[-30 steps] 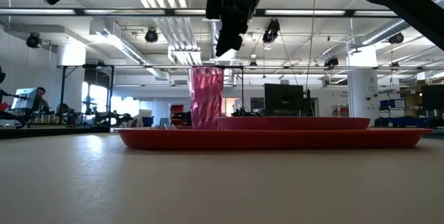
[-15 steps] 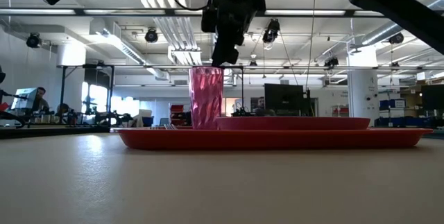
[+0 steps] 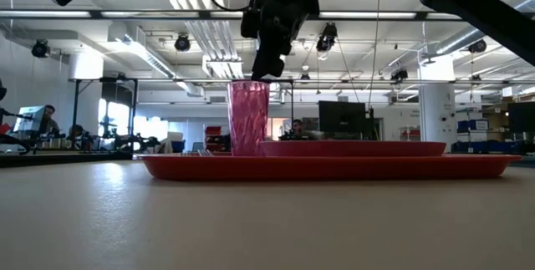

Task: Pick and place plate/cup/fork/spoon on tray
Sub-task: Put the red cup on the top right of the red tray

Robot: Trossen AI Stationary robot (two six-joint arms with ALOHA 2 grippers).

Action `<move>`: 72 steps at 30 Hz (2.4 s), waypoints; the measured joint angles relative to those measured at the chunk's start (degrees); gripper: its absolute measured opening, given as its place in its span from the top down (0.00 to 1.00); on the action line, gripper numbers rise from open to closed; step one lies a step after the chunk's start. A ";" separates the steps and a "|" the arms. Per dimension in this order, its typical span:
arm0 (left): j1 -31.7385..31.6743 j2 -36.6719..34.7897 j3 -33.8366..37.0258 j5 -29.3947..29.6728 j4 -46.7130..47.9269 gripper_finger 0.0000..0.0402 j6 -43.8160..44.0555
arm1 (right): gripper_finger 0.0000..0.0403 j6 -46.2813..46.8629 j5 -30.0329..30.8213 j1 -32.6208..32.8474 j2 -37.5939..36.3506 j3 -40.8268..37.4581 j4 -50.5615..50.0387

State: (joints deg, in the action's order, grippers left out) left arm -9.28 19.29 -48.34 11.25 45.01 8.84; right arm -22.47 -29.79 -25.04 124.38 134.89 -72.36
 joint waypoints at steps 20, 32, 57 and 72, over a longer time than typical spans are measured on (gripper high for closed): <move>-0.01 0.02 0.68 0.01 -0.34 0.91 -0.02 | 0.62 -3.01 21.41 3.95 -2.82 0.11 -4.39; 0.00 0.02 2.41 0.00 -1.18 0.91 2.55 | 0.57 -4.52 17.58 4.33 -2.65 0.11 -4.90; -0.02 -0.42 1.84 -0.02 -1.24 0.91 2.38 | 0.58 -3.00 12.62 4.22 -1.76 0.11 -0.19; 0.00 -0.94 1.88 -0.02 -1.18 0.91 2.41 | 0.60 -4.46 11.56 2.87 3.63 0.02 -0.46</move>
State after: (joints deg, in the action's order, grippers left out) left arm -9.28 18.35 -46.46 11.22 43.83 11.25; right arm -26.93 -18.23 -22.17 128.01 134.91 -72.82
